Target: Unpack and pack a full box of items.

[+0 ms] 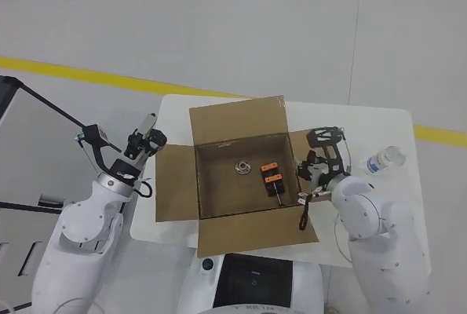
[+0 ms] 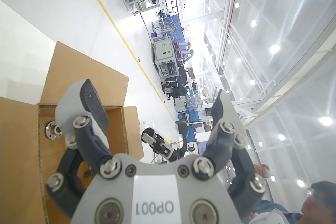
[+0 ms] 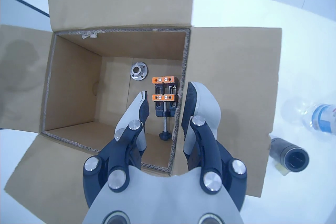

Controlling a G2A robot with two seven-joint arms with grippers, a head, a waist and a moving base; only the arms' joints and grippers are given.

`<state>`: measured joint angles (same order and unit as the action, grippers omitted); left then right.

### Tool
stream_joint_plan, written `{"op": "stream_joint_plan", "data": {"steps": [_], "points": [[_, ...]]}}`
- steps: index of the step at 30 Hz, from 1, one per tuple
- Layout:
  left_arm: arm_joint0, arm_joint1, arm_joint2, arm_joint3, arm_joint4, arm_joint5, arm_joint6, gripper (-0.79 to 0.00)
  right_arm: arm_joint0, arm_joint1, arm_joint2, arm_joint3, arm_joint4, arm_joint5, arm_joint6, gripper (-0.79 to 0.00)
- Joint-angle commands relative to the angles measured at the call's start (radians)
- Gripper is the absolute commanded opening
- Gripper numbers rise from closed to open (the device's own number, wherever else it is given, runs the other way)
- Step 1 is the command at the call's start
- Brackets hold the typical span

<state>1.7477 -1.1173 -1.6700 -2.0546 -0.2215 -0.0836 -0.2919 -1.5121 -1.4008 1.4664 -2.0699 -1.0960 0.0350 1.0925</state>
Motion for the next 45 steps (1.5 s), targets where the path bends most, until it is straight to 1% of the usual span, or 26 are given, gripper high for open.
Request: {"op": "stream_joint_plan", "data": {"steps": [1, 4, 7, 9, 12, 13, 16, 18, 22, 26, 29, 30, 31, 32, 33, 39, 40, 41, 42, 43, 45], "points": [[-0.005, 0.000, -0.005, 0.004, -0.009, -0.005, -0.008, 0.000, -0.018, 0.007, 0.131, 0.037, 0.165, -0.038, -0.008, -0.514], [-0.012, -0.001, -0.008, 0.009, -0.025, -0.018, -0.027, 0.000, -0.057, 0.019, 0.307, 0.116, 0.434, -0.153, -0.006, -0.533], [-0.014, -0.002, -0.004, 0.009, -0.045, -0.032, -0.051, 0.000, -0.094, 0.034, 0.456, 0.216, 0.682, -0.290, 0.044, -0.554], [-0.012, -0.002, -0.005, 0.011, -0.054, -0.032, -0.068, 0.000, -0.098, 0.045, 0.508, 0.296, 0.844, -0.387, 0.126, -0.554], [-0.013, 0.000, -0.020, 0.017, -0.060, -0.010, -0.106, 0.000, -0.073, 0.061, 0.534, 0.437, 1.024, -0.464, 0.234, -0.545], [-0.013, 0.002, -0.031, 0.018, -0.061, 0.006, -0.128, 0.000, -0.060, 0.066, 0.541, 0.476, 1.063, -0.483, 0.258, -0.533], [-0.014, 0.013, -0.098, 0.015, 0.005, 0.041, -0.191, 0.000, -0.044, 0.080, 0.528, 0.526, 1.089, -0.505, 0.258, -0.536], [-0.009, 0.016, -0.141, 0.013, 0.001, 0.044, -0.223, 0.000, -0.039, 0.088, 0.512, 0.542, 1.105, -0.514, 0.248, -0.533], [0.009, 0.021, -0.222, 0.017, 0.060, 0.021, -0.206, 0.000, -0.020, 0.107, 0.496, 0.580, 1.102, -0.528, 0.235, -0.520], [0.037, 0.021, -0.260, 0.031, 0.077, 0.045, -0.193, 0.000, -0.018, 0.126, 0.503, 0.597, 1.130, -0.543, 0.220, -0.508], [0.072, 0.018, -0.262, 0.033, 0.091, 0.051, -0.176, 0.000, -0.030, 0.139, 0.513, 0.604, 1.148, -0.553, 0.210, -0.502], [0.083, 0.016, -0.256, 0.033, 0.099, 0.044, -0.167, 0.000, -0.034, 0.143, 0.518, 0.611, 1.147, -0.553, 0.206, -0.480], [0.091, 0.015, -0.252, 0.039, 0.113, 0.033, -0.155, 0.000, -0.035, 0.146, 0.521, 0.615, 1.127, -0.541, 0.194, -0.425], [0.093, 0.015, -0.252, 0.038, 0.124, 0.025, -0.148, 0.000, -0.034, 0.149, 0.517, 0.603, 1.068, -0.524, 0.177, -0.286], [0.093, 0.015, -0.252, 0.038, 0.124, 0.025, -0.148, 0.000, -0.032, 0.150, 0.506, 0.591, 1.034, -0.511, 0.164, 0.000], [0.092, 0.014, -0.242, 0.050, 0.137, 0.022, -0.150, 0.000, -0.034, 0.151, 0.503, 0.592, 1.026, -0.507, 0.154, 0.000], [0.095, 0.014, -0.235, 0.059, 0.153, 0.032, -0.151, 0.000, -0.036, 0.151, 0.487, 0.587, 1.019, -0.509, 0.146, -0.135], [0.095, 0.014, -0.226, 0.062, 0.168, 0.039, -0.154, 0.000, -0.036, 0.152, 0.477, 0.589, 1.015, -0.510, 0.133, -0.234], [0.095, 0.014, -0.221, 0.071, 0.183, 0.040, -0.151, 0.000, -0.035, 0.153, 0.466, 0.595, 1.028, -0.515, 0.136, -0.299], [0.093, 0.014, -0.216, 0.082, 0.194, 0.037, -0.148, 0.000, -0.033, 0.154, 0.457, 0.600, 1.043, -0.522, 0.142, -0.391], [0.088, 0.014, -0.206, 0.096, 0.207, 0.038, -0.146, 0.000, -0.026, 0.159, 0.447, 0.620, 1.075, -0.535, 0.163, -0.403]]}}
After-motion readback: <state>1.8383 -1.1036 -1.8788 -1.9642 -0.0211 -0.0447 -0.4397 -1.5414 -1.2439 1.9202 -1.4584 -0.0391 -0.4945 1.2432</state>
